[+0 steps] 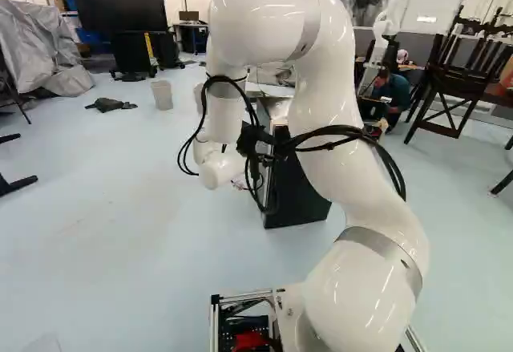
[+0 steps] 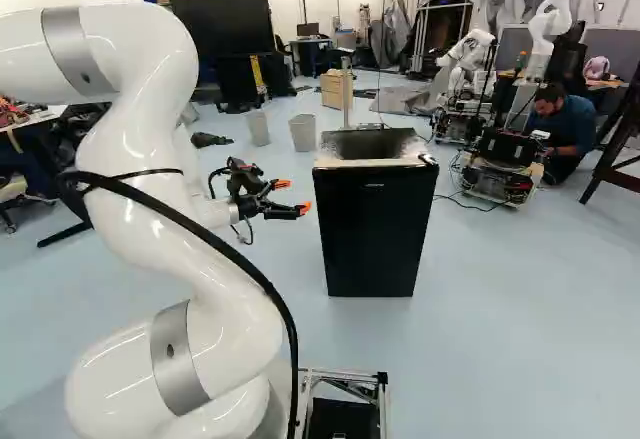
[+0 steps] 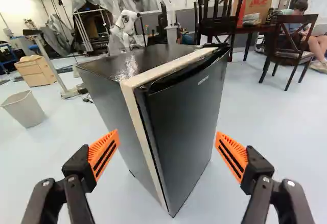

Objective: Grab a drink from the fridge

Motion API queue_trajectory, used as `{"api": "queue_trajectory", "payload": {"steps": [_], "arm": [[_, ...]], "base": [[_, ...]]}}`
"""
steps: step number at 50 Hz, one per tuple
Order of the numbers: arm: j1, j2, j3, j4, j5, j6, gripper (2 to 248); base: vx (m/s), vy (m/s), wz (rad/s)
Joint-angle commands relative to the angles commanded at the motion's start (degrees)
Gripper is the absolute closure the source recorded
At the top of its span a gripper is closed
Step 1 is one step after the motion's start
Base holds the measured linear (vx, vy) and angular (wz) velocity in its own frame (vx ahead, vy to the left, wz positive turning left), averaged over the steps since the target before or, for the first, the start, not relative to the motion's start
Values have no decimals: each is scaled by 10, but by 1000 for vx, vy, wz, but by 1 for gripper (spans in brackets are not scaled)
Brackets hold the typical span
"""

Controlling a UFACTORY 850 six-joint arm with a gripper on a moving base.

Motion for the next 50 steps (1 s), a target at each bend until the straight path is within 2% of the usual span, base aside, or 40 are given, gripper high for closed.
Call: {"api": "queue_trajectory", "payload": {"steps": [22,50], "arm": [[-14,-28,-54,9,0,0,3],[-35,-44,-84,17,0,0,3]], "base": [[0,0,0],[0,0,0]]}}
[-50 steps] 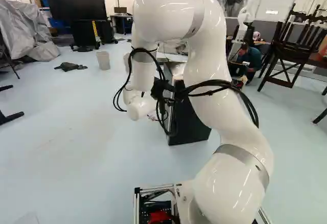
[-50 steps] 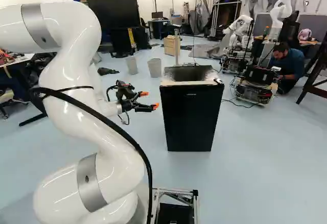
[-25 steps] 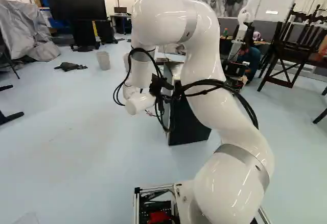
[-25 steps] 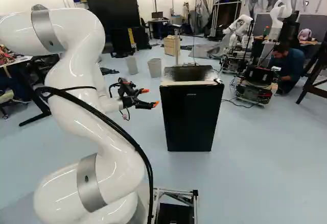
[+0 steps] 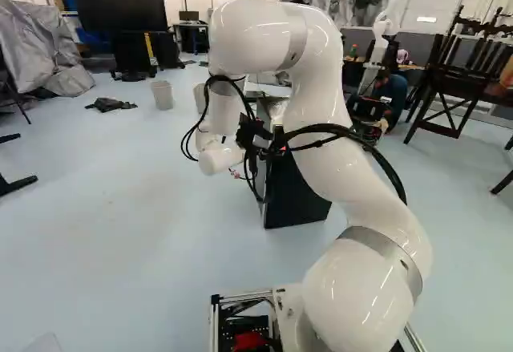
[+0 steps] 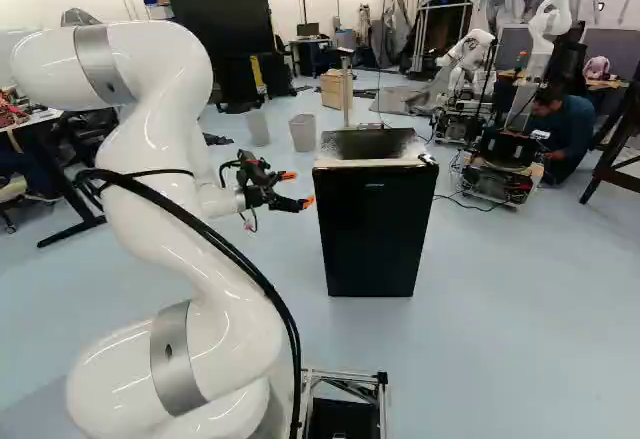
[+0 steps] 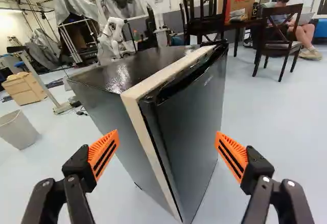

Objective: Grab a drink from the fridge

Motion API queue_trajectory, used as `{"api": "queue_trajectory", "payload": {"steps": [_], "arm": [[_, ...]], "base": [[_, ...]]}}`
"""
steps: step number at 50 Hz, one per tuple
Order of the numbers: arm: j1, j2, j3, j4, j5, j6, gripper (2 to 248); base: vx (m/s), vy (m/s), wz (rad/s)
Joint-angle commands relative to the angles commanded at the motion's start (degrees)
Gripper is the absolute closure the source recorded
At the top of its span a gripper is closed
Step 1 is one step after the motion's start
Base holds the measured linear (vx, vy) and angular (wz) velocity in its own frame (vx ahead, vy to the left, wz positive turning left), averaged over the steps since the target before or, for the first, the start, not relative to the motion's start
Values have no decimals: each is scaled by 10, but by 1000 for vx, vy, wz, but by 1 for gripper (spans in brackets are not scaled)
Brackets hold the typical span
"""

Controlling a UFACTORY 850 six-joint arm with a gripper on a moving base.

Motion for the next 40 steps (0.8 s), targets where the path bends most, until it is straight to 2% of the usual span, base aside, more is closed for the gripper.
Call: {"api": "queue_trajectory", "payload": {"steps": [40], "arm": [[-34,-12,-23,0,0,0,3]], "base": [[0,0,0]]}}
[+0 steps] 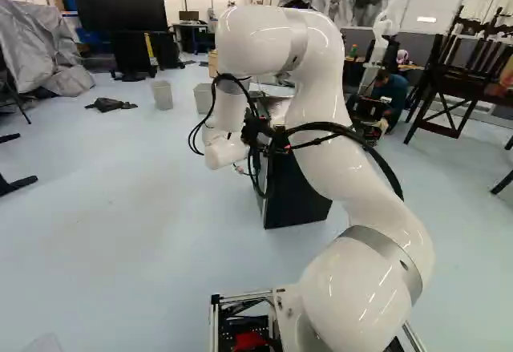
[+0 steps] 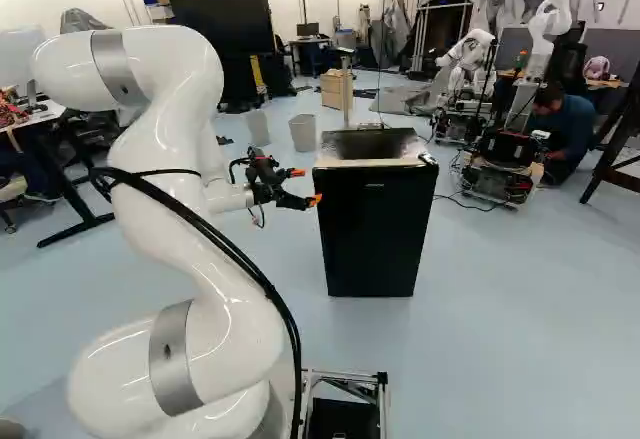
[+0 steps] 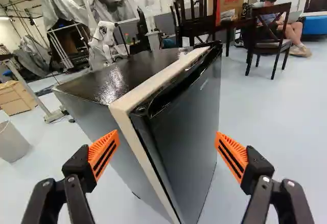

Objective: Grab a drink from the fridge

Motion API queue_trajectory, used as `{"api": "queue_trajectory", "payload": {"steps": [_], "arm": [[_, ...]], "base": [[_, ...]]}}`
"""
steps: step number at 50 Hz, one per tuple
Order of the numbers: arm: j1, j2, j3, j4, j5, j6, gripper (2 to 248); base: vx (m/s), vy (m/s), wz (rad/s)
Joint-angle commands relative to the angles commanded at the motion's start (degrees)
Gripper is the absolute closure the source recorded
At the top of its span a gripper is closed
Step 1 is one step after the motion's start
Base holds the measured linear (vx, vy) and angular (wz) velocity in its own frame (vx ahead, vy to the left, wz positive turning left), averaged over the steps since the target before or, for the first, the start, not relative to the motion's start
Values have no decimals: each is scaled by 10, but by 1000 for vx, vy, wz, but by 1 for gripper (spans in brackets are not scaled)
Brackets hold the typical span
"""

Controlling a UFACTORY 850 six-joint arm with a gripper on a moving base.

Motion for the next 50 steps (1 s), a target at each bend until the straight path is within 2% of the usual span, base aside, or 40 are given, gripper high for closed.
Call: {"api": "queue_trajectory", "payload": {"steps": [38,50], "arm": [[-32,-3,-5,0,0,0,3],[-38,3,6,0,0,0,3]], "base": [[0,0,0],[0,0,0]]}}
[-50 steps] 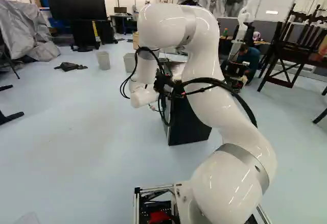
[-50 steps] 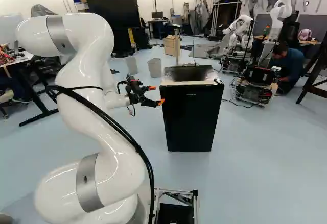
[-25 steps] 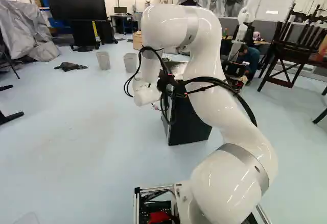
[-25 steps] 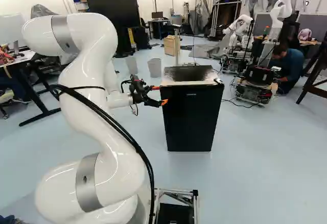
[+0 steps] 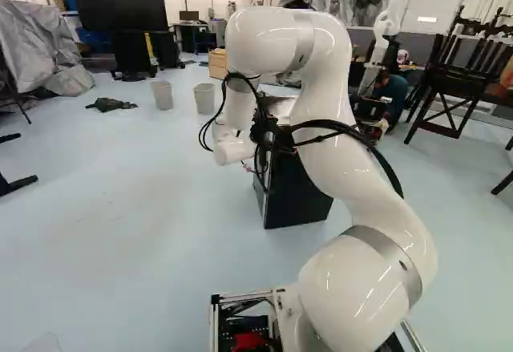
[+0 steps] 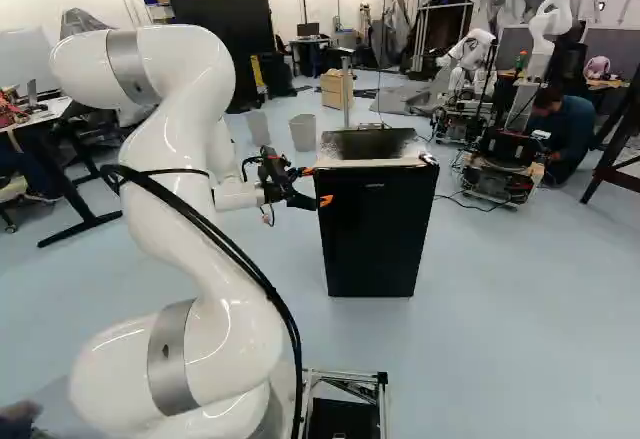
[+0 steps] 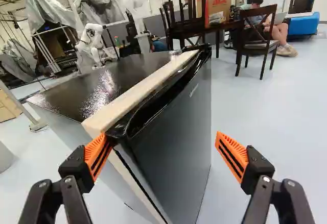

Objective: Grab a drink from the fridge

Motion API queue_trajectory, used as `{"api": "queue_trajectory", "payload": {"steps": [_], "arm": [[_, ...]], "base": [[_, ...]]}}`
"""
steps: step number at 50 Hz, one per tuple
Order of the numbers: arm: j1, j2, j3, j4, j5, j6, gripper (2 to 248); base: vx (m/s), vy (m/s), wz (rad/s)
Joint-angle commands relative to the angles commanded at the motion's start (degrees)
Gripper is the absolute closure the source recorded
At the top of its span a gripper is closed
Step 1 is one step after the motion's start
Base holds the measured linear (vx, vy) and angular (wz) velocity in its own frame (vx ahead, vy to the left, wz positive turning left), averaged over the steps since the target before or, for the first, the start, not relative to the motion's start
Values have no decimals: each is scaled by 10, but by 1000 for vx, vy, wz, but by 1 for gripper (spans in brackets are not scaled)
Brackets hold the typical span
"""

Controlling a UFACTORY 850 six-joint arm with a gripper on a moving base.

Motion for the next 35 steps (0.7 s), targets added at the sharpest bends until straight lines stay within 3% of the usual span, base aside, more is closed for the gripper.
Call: {"api": "queue_trajectory", "payload": {"steps": [35], "arm": [[9,52,101,0,0,0,3]], "base": [[0,0,0]]}}
